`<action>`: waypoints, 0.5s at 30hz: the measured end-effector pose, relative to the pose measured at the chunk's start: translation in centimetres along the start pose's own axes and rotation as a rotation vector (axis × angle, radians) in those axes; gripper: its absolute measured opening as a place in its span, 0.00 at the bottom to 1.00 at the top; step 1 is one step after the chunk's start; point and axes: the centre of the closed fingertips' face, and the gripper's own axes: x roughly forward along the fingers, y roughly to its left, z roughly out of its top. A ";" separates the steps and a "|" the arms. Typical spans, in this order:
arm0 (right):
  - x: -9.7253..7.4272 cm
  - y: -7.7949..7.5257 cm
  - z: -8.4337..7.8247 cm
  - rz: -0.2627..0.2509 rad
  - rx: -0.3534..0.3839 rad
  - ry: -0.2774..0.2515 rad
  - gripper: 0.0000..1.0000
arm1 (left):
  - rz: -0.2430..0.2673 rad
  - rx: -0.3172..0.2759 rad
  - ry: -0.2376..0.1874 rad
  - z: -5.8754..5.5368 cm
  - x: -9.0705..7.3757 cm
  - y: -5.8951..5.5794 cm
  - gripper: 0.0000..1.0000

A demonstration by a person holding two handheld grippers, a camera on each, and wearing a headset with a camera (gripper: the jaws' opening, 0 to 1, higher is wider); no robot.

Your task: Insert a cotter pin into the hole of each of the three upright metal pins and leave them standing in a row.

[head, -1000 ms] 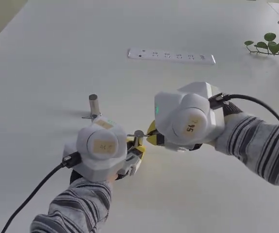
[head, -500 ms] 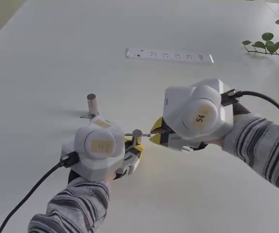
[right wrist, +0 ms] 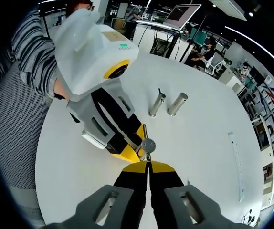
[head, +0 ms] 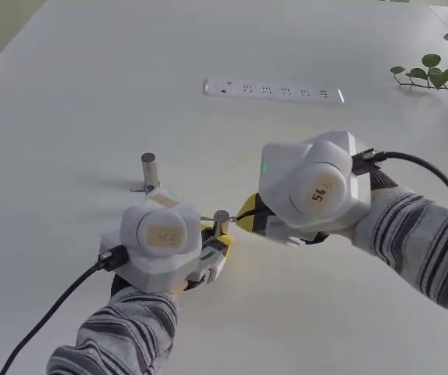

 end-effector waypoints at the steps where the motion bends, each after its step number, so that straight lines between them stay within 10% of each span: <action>1: 0.0 0.0 0.0 0.000 0.003 0.000 0.00 | 0.000 0.002 0.000 0.0 0.0 0.0 0.11; 15: 0.1 0.3 0.1 0.014 0.046 -0.007 0.03 | 0.007 -0.022 0.005 0.0 -0.2 0.5 0.17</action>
